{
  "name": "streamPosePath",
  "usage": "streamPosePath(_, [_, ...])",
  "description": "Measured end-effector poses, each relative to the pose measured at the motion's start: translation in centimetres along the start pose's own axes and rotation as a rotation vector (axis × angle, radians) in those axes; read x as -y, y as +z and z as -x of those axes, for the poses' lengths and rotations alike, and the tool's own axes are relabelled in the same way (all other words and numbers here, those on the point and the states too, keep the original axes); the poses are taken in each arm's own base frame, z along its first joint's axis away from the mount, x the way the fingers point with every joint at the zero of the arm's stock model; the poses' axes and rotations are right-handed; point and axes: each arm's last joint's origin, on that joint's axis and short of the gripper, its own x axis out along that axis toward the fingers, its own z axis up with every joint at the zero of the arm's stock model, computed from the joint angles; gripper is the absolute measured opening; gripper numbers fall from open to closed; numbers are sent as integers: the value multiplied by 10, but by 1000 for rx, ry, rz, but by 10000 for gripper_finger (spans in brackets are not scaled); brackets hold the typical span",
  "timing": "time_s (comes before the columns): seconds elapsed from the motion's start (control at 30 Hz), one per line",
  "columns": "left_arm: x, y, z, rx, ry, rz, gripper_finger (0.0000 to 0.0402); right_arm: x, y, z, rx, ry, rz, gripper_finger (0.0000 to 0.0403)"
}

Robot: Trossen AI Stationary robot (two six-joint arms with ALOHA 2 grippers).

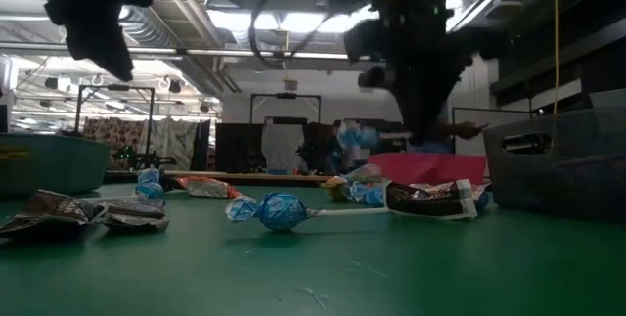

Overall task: Sort candy
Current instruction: Put the blue candy into the white bin

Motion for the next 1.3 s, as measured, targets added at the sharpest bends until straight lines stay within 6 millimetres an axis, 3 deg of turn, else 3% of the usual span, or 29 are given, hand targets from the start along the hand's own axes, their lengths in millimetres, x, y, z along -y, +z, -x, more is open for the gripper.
streamPosePath(0.27, [5,7,0,95,-31,2,118,-45,10,31,-42,60,31,3])
streamPosePath(0.47, [13,15,2,176,-98,-69,118,-85,7,37,-125,64,5,2])
streamPosePath(0.87, [20,23,5,266,-159,-128,118,-140,-14,50,-279,18,-111,2])
streamPosePath(1.3, [20,23,5,267,-158,-139,118,-193,-46,88,-182,-1,-327,4])
